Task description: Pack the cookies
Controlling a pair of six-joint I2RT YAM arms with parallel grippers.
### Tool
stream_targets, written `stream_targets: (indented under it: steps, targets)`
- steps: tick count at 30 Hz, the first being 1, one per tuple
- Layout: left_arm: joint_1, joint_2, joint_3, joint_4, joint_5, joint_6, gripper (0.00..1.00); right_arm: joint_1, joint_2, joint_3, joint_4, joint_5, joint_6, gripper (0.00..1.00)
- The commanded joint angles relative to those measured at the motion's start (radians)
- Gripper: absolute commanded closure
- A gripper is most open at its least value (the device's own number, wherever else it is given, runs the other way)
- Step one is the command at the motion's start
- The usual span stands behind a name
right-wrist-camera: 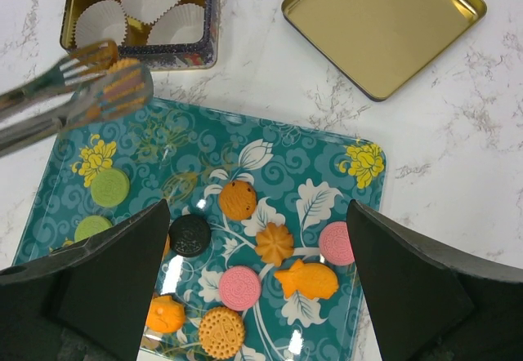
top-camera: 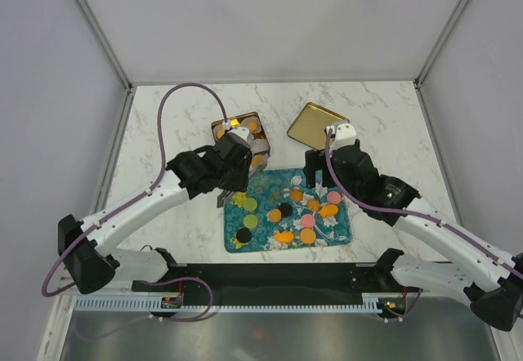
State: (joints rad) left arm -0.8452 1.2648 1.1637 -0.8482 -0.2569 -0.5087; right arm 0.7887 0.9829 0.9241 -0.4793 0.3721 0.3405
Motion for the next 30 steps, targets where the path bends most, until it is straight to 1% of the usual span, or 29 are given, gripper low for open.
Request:
stream_targets:
  steps: [1,3,7,8,11,20,30]
  targets:
    - [0.052,0.036,0.114,0.012,-0.044,0.067,0.54,-0.002,-0.018,0.016,0.011,0.014,-0.003,0.02]
    - [0.096,0.079,0.151,0.014,-0.056,0.1,0.54,-0.003,-0.016,0.016,0.008,0.014,-0.005,0.02]
    - [0.192,0.166,0.244,0.021,-0.038,0.15,0.54,-0.003,-0.021,0.018,0.005,0.014,-0.003,0.02]
    - [0.225,0.183,0.255,0.024,-0.035,0.163,0.54,-0.002,-0.023,0.016,0.005,0.014,-0.003,0.02]
    - [0.274,0.246,0.286,0.044,-0.012,0.179,0.54,-0.003,-0.026,0.018,0.002,0.016,-0.005,0.02]
    - [0.314,0.393,0.346,0.083,0.031,0.2,0.53,-0.003,-0.029,0.018,0.001,0.007,-0.003,0.02]
    - [0.317,0.442,0.349,0.092,0.018,0.202,0.51,-0.005,-0.041,0.005,-0.002,0.007,0.0,0.02]
